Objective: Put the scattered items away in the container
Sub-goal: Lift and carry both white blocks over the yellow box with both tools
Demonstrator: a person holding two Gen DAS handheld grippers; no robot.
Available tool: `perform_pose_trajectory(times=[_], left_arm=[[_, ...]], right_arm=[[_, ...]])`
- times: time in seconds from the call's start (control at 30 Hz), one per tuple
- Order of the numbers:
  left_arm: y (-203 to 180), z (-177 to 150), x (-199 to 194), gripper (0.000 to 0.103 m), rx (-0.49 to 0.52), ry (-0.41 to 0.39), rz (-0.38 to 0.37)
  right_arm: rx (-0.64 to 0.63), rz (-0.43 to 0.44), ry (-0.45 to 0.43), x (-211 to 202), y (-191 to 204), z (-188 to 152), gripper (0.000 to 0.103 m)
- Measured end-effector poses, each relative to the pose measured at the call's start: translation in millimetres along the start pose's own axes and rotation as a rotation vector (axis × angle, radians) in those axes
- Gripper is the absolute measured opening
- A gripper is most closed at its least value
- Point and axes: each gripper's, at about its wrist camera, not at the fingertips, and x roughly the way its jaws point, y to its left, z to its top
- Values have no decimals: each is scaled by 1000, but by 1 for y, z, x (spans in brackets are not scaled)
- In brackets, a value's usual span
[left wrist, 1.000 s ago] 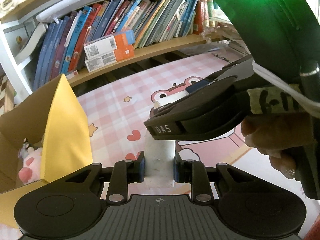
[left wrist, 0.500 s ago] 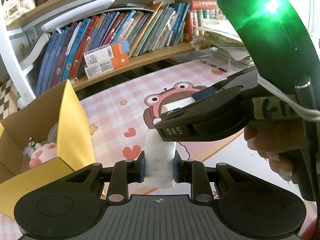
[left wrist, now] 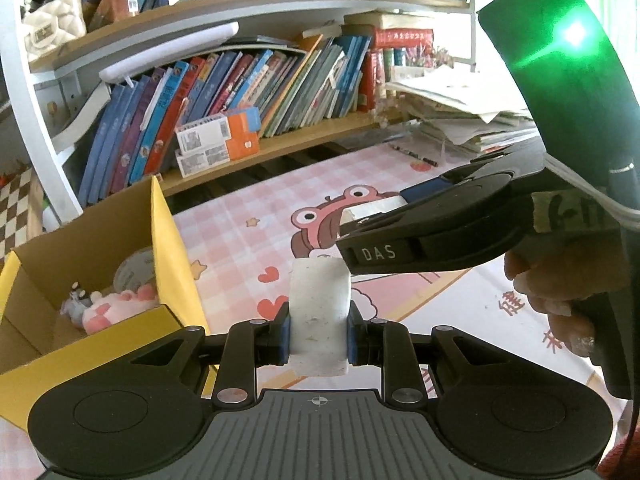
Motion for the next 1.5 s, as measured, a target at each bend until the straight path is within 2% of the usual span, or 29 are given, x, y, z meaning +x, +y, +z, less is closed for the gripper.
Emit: perform_pose_trajectory(times=[0.53,0.83,1.07,1.5], left_arm=[[25,-5,-43,23,2,-106,-39],[49,-7,-66,23,-33,-166,-37],[87,-12,-79,23,-92,-191,35],[157,-23,-95,23,-175,-212,176]], right_arm=[[10,-44,-68,-34,24,12,51],[1,-55,-106,-49,39,22,51],[-18,-30,-137,-55,58,33,51],[-117,81,-149,-38,119,54,51]])
